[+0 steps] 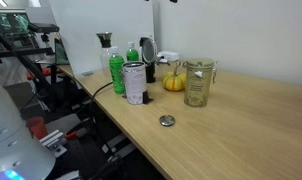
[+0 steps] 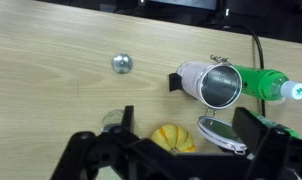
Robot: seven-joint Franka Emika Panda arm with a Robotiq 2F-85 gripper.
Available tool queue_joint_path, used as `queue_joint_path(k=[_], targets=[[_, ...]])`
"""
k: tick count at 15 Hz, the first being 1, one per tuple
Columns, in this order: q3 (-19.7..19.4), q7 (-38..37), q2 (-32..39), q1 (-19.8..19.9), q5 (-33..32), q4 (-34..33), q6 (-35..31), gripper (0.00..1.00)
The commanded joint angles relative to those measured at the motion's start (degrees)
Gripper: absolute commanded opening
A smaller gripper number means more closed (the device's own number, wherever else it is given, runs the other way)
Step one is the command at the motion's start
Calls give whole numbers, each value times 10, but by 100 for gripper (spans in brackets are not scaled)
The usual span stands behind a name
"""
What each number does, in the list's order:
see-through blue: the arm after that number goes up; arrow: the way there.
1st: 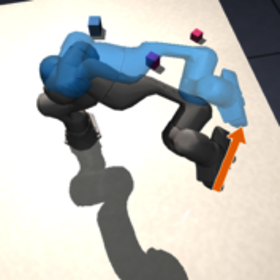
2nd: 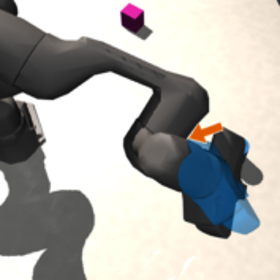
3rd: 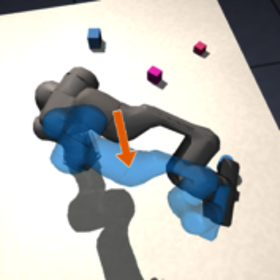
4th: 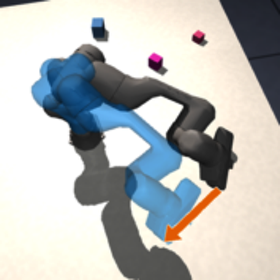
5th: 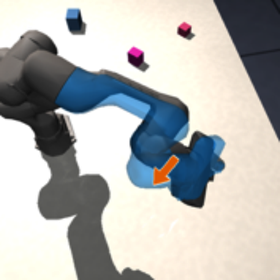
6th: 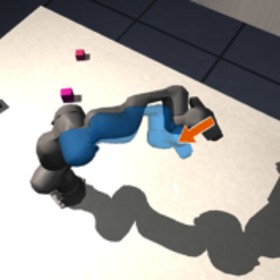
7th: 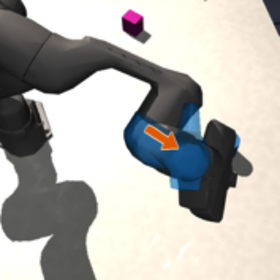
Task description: Close the white container
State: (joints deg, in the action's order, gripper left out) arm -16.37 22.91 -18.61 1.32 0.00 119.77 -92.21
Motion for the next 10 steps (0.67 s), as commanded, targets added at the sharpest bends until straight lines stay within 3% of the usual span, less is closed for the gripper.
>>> queue_joint_path(k=[1, 10], targets=[[15, 5, 2, 17, 5, -2, 2, 100], [80, -77, -13, 6, -4, 39, -115, 100]])
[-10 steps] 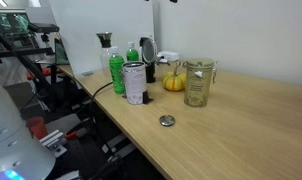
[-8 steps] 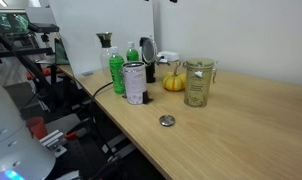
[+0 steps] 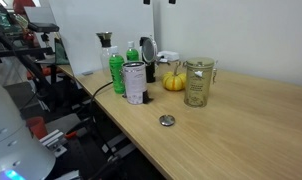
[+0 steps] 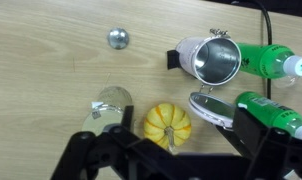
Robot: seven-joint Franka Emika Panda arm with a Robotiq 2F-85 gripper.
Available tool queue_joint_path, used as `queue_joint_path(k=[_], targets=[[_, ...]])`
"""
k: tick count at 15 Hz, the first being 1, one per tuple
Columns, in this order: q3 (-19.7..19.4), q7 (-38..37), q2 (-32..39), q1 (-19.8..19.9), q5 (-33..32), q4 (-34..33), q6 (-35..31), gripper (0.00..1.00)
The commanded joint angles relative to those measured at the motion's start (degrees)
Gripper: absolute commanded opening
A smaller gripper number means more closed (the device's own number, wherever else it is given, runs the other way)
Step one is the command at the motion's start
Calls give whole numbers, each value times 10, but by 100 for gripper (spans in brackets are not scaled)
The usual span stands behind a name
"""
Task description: Close the white container
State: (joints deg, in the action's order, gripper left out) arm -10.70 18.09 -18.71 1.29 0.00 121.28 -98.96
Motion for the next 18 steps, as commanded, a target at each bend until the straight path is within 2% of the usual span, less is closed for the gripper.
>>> queue_joint_path(k=[1, 11, 18], targets=[[33, -45, -10, 4, -3, 29, -62, 100], [117, -173, -4, -22, -9, 85, -217, 100], [121, -177, 2, -24, -15, 137, -310, 100]])
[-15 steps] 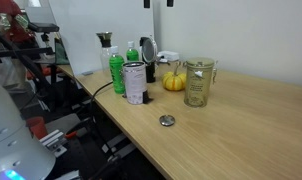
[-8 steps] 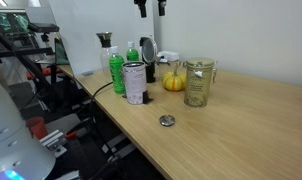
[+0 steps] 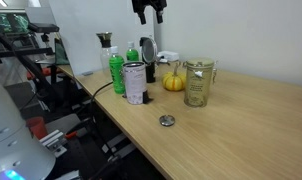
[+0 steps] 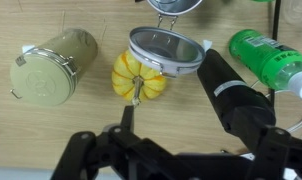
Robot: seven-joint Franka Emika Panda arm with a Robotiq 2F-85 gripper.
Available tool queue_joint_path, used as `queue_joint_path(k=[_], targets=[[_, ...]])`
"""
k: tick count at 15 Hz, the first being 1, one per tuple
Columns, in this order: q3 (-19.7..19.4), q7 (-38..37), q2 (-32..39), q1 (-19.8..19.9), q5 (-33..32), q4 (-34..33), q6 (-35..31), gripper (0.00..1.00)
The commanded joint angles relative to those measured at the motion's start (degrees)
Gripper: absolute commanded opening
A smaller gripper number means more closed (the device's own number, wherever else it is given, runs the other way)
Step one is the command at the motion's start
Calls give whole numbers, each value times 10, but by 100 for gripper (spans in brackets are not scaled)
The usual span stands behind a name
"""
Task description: Close the white container
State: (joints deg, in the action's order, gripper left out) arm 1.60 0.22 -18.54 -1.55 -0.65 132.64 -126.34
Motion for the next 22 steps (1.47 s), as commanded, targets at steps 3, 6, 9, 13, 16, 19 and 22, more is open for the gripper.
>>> queue_joint_path(k=[3, 6, 9, 13, 16, 19, 22], targets=[[-7, 19, 8, 1, -4, 40, -51, 100], [-10, 26, 12, 3, -8, 48, -58, 100], [-12, 37, 12, 1, -7, 57, -59, 100], [-12, 49, 17, -1, -6, 68, -70, 100], [-12, 52, 27, -3, -1, 61, -86, 79], [-12, 51, 36, -5, 4, 54, -94, 52], [-11, 49, 43, -4, -1, 53, -107, 31]])
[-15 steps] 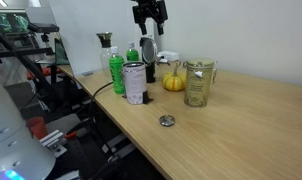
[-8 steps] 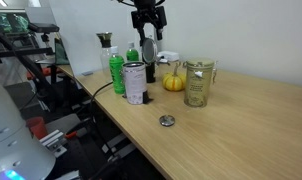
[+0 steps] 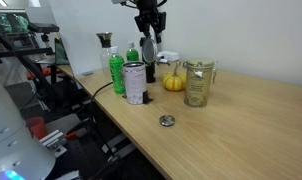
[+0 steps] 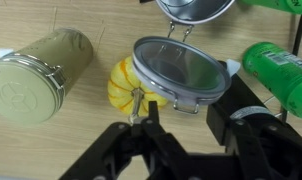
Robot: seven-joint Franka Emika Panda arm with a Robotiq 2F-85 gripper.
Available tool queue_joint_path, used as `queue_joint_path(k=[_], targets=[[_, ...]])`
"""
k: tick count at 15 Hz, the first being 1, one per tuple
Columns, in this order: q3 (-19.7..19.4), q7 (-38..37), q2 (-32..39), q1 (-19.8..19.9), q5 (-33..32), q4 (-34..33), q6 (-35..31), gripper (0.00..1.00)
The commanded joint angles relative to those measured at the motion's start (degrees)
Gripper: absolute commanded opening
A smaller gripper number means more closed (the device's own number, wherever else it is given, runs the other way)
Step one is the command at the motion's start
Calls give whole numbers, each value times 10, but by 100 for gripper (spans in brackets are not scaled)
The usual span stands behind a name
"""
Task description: Close the white container
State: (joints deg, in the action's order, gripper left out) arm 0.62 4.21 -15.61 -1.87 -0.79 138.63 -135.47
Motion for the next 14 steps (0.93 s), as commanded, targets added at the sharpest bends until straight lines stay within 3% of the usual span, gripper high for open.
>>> queue_joint_path(k=[1, 5, 14], targets=[[-1, 9, 16, -1, 0, -8, -16, 23], [-1, 5, 19, 2, -4, -17, -9, 1], [0, -9, 0, 17, -45, -13, 26, 0]])
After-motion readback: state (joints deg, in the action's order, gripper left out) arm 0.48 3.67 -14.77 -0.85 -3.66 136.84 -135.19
